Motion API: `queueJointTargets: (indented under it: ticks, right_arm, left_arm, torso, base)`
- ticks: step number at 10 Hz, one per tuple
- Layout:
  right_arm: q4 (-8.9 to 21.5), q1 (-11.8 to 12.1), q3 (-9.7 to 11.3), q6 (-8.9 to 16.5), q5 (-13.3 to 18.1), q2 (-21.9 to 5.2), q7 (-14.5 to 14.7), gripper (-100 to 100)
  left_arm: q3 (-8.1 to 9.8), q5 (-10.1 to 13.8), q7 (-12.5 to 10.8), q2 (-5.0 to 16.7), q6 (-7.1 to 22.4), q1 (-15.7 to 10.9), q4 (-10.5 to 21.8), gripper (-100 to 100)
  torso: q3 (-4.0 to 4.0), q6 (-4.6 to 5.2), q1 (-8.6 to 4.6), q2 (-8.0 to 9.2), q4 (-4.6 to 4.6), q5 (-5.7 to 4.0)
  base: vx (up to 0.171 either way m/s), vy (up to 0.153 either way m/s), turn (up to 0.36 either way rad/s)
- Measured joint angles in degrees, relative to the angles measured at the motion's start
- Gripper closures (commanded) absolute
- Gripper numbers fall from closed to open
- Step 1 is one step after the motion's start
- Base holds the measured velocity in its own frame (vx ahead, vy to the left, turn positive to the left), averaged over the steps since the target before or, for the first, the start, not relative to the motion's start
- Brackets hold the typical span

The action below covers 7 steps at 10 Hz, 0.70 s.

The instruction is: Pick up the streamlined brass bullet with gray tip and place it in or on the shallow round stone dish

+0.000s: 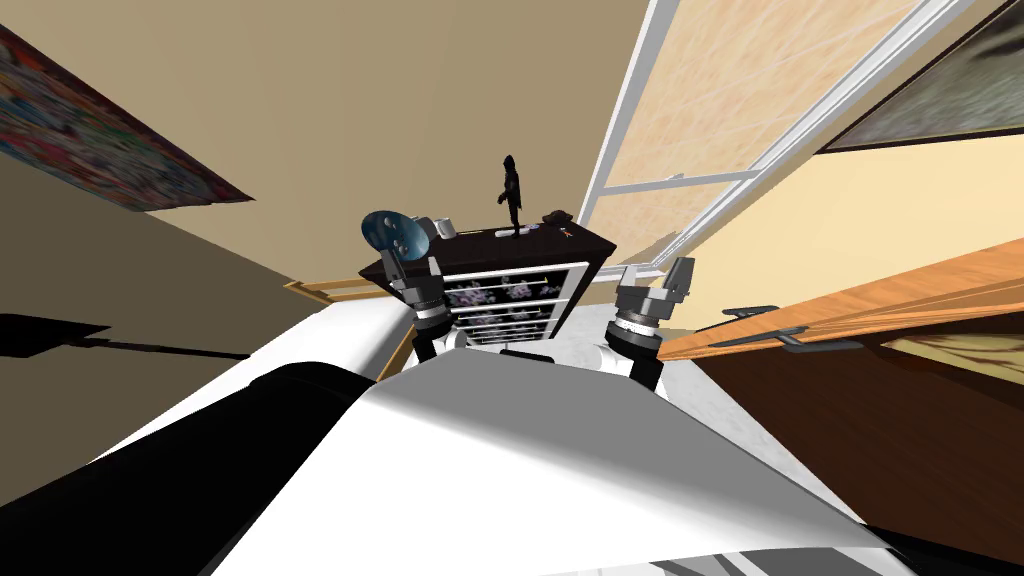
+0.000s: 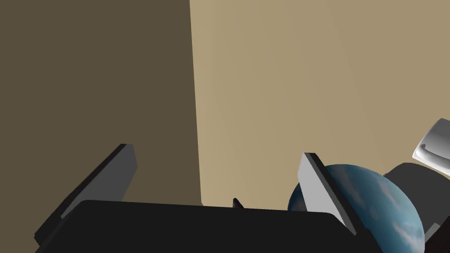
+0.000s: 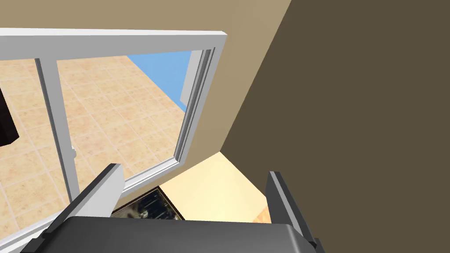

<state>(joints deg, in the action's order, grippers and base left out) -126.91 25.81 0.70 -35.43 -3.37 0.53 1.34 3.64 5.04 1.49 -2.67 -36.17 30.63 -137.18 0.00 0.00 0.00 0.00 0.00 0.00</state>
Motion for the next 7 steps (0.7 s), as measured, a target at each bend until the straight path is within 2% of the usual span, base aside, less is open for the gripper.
queueJointTargets:
  ticks: [3, 7]
  right_arm:
    - [-0.6, -0.4, -0.6, 0.0, -0.7, -3.4, -1.6, -100]
    - [-2.0, -1.8, -2.3, 0.6, -2.9, -8.1, -6.5, -100]
  left_arm:
    - [0.0, 0.0, 0.0, 0.0, 0.0, 0.0, 0.0, 0]
    - [0.01, 0.0, 0.0, 0.0, 0.0, 0.0, 0.0, 0]
  torso:
    - [0.05, -0.01, -0.24, 0.09, 0.02, -0.05]
    - [0.07, -0.01, -0.38, 0.12, 0.03, -0.08]
  base:
    - [-0.027, -0.059, 0.076]
    - [-0.037, -0.087, 0.124]
